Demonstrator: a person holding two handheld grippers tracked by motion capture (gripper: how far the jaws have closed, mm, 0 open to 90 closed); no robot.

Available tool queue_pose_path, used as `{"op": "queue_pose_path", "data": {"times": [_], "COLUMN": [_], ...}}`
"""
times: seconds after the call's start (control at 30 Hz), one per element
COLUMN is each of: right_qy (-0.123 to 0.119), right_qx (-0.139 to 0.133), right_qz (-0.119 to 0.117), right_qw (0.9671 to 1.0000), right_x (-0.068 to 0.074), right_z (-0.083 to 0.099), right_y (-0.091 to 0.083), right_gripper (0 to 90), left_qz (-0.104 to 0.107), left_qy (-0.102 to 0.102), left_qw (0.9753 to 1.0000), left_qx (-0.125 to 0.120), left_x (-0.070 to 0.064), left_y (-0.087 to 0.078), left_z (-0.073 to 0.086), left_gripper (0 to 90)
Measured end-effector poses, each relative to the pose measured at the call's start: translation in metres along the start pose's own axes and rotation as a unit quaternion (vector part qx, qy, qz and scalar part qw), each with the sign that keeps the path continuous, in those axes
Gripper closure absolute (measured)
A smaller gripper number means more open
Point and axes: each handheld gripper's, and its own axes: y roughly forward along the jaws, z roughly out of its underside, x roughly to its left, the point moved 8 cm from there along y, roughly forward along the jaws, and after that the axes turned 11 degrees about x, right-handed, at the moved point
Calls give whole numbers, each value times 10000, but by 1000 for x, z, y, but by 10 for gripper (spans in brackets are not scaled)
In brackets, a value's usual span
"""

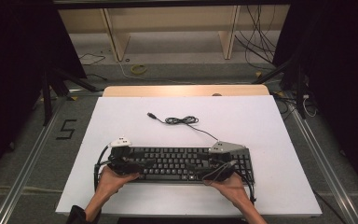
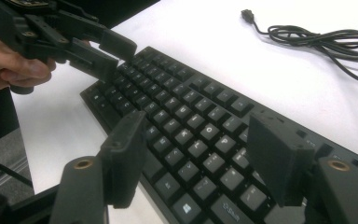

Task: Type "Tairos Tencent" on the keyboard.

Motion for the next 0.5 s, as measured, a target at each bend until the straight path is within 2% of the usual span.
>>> {"op": "queue_pose_path", "data": {"times": [0.1,0.23,0.5], "right_qy": [-48,10,4], "right_qx": [-11,-44,-64], "right_qz": [61,73,100], "right_qw": [10000,10000,9999], "right_x": [-2,-3,-4], "right_z": [3,7,13], "right_y": [-5,-10,-13], "right_gripper": [366,365,365], "left_qz": [20,-20,-68], "left_qy": [72,150,248], "left_qw": [10000,9997,9988], "left_qx": [61,177,416], "left_x": [-1,-2,-1], "left_y": [3,9,23], "left_z": [-1,-1,-4], "left_gripper": [409,475,675]}}
